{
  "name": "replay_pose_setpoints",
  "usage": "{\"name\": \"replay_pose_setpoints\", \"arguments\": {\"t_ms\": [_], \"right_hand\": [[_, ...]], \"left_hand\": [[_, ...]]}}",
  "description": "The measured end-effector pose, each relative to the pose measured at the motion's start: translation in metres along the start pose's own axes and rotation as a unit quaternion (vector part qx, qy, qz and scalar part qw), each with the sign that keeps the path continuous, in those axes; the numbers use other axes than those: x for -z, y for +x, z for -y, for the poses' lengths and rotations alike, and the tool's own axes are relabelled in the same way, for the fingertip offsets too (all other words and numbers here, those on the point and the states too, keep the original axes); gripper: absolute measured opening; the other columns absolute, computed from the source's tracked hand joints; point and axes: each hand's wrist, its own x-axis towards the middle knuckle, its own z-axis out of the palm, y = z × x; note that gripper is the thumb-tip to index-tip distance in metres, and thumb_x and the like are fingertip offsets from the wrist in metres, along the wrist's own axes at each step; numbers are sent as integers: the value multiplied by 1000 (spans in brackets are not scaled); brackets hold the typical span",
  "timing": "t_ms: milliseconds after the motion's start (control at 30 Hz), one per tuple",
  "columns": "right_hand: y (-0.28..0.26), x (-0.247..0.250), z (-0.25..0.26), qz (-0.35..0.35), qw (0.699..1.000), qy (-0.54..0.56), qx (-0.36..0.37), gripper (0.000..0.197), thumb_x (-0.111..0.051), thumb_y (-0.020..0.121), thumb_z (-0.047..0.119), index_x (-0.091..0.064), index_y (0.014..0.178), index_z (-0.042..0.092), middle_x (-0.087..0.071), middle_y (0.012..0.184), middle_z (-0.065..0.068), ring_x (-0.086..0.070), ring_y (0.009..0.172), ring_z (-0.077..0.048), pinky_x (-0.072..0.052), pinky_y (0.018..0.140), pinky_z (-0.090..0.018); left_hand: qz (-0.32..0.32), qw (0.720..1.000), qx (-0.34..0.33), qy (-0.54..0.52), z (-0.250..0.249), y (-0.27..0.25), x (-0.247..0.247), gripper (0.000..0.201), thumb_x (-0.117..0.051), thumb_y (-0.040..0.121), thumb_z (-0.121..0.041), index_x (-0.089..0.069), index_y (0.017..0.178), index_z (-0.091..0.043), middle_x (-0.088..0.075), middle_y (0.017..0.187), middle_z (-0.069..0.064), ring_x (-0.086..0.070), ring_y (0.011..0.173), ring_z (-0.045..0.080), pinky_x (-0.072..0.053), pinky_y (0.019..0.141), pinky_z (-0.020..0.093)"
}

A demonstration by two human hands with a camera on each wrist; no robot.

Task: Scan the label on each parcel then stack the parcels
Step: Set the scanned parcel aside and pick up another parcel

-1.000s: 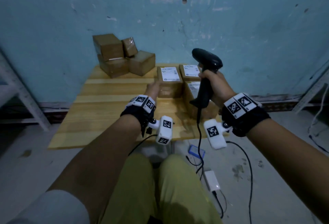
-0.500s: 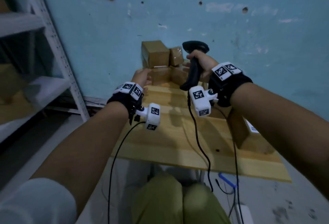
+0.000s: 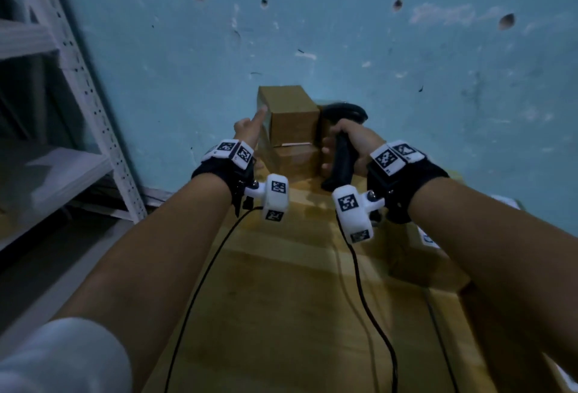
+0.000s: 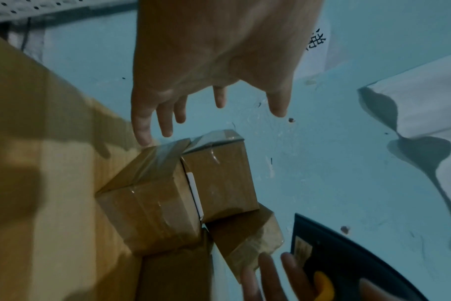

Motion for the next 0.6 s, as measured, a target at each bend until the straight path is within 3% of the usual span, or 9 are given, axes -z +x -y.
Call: {"name": "replay_pose_setpoints", "arguments": {"t_ms": [100,200,267,333,433,467,567,600], "right_hand": [[18,7,-22,9,1000,12,-19,10,-49,90,18,-53,83,11,-58,77,-5,-56,68,-16,-48,64,-35],[27,16,-35,17,999,37,-33,14,-46,92,16,-51,80,10,-56,75,-5,-55,68,-15,-47,65,-37],[29,21,-40,14,998,42,-37,13,-46,93,16,-50,82,11,-56,76,-5,-56,69,-15,-47,64,-36],[31,25,-44,9,998,45,-39,13,-46,93,16,-50,82,11,-57,76,-5,-56,69,-14,-47,66,-36],[33,29,-48,3,998,49,-40,10,-48,92,16,-52,84,10,-58,77,-5,-58,69,-14,-49,68,-36],[34,29,-48,3,998,50,-37,9,-49,91,16,-53,86,10,-59,77,-5,-59,70,-14,-49,68,-36],[39,27,-47,-1,997,67,-21,7,-52,89,16,-56,90,11,-62,78,-4,-60,72,-14,-51,65,-34],[40,25,-45,2,997,71,-12,6,-53,88,16,-57,88,11,-61,78,-3,-60,72,-14,-51,64,-33]], "left_hand": [[-15,999,-12,29,-1,23,-14,102,-48,75,-76,-20,149,-11,-27,153,14,-35,136,32,-30,111,49],[-33,997,-12,68,9,84,-20,143,-39,30,-102,-29,147,-21,-35,150,10,-41,132,34,-32,108,52],[-31,994,-16,106,23,147,-20,143,-38,18,-104,-41,140,-29,-43,144,7,-46,127,34,-34,105,53],[-23,989,-12,145,26,159,-19,137,-40,15,-103,-47,134,-35,-49,137,5,-54,116,32,-37,102,51],[-45,991,5,124,26,151,-19,143,-46,14,-101,-50,131,-18,-54,130,7,-59,104,29,-40,100,47],[-40,992,30,112,29,165,-20,141,-49,14,-100,-51,130,-19,-55,128,7,-61,103,30,-42,96,48],[0,997,40,65,30,182,-29,112,-55,39,-93,-51,129,-28,-56,126,-3,-58,104,25,-42,88,50],[0,998,37,59,30,187,-32,109,-54,39,-92,-50,129,-30,-57,125,-3,-57,104,27,-40,88,51]]}}
